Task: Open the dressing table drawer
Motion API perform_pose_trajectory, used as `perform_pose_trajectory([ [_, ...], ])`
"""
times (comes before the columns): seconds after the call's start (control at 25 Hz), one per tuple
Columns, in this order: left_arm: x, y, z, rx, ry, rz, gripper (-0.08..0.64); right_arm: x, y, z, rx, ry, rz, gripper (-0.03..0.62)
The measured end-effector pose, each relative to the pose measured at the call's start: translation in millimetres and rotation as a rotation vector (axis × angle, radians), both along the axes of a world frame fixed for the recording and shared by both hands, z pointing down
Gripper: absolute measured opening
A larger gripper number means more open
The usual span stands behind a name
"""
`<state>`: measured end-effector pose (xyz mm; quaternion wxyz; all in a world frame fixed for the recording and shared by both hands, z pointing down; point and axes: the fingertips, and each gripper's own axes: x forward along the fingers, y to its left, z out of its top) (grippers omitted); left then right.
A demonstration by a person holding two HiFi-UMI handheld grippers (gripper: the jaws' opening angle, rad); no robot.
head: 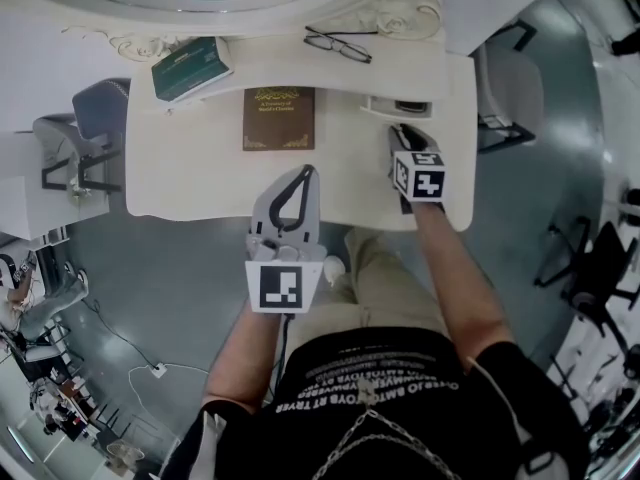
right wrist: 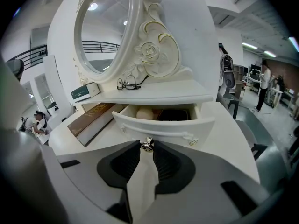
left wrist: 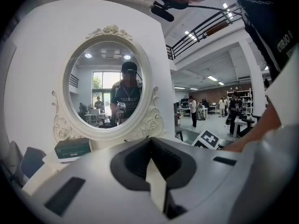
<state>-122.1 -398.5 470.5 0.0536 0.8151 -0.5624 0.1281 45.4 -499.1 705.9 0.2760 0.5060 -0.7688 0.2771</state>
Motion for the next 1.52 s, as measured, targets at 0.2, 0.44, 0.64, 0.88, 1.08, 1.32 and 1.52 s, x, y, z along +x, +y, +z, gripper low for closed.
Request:
perform_pose_trajectory([
  [0.2,1,5,-6,0.015,0.006,0.012,0.003,-1,8,0,-0.007,-0.003,-0.002,0.086],
  [0.44,3,10,-10,0.032,0.008,0.015,0.003,3,15,-1,-0.018,0.011,-0.005,0.086],
  [0.64,1,14,-21,0.043,-0.002,0.015,0.003,3,18,-1,-0.013,0.006,-0.010,0.089],
  [0.88,-9,24,-43,0.071,-0.004,-0.012,0.003,25,34,-22,0.061,0.062,-0.043,0.100],
  [1.08,-12,35,-61,0.092,-0.021,-0.005,0.003,37,61,-81,0.176,0.078,-0.119,0.003],
  [1.32,-14,50,-99,0.132,0.011,0.007,0.003,39,95,-181,0.352,0.018,-0.151,0.002],
  [1.52,-15,67,-133,0.173,0.012,0.020,0.003,31,130,-253,0.473,-0.035,-0.184,0.002],
])
